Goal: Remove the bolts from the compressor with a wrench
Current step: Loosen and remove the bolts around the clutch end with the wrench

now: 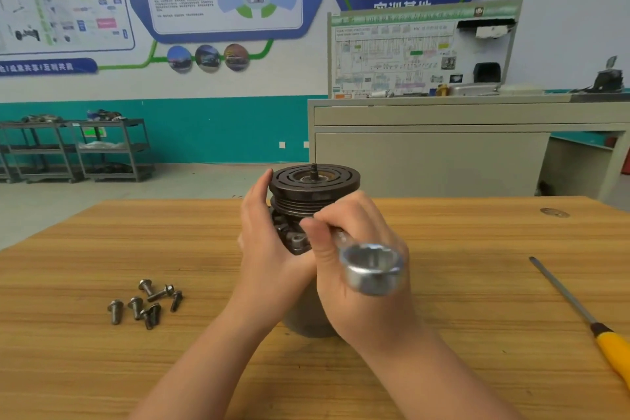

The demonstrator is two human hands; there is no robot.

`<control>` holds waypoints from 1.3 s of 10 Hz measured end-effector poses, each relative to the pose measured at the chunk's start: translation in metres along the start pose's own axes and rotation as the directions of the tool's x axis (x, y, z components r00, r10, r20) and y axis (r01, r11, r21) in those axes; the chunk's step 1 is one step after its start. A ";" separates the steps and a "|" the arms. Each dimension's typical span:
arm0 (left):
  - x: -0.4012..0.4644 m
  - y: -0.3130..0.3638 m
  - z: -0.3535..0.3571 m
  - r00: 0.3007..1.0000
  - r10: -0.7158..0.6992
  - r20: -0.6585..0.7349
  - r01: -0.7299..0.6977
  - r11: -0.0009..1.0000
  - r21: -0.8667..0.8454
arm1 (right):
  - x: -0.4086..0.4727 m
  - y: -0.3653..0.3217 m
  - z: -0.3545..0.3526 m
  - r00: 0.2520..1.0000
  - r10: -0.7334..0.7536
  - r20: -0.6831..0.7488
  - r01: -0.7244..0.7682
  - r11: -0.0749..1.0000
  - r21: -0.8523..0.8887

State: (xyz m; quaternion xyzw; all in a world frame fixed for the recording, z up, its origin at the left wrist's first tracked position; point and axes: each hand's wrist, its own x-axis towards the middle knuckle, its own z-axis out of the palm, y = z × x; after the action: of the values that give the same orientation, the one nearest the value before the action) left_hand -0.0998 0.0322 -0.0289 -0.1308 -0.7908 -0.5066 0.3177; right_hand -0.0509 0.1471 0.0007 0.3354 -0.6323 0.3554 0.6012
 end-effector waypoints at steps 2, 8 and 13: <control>-0.006 0.008 0.000 0.999 0.032 0.017 -0.031 0.998 -0.050 | -0.004 0.013 -0.001 0.850 0.507 -0.145 -0.354 0.753 0.554; -0.015 0.018 -0.005 0.987 0.151 -0.052 -0.158 0.971 -0.181 | 0.013 0.018 -0.017 0.934 0.355 -0.040 -0.321 0.884 0.341; -0.009 0.016 -0.006 0.988 0.132 -0.076 -0.147 0.955 -0.256 | -0.003 0.002 -0.002 0.999 0.007 0.034 -0.007 1.000 0.006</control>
State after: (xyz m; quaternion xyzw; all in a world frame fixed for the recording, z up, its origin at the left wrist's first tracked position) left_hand -0.0826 0.0347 -0.0215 -0.2124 -0.6963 -0.5863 0.3555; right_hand -0.0515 0.1497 -0.0028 0.3409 -0.6425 0.3536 0.5882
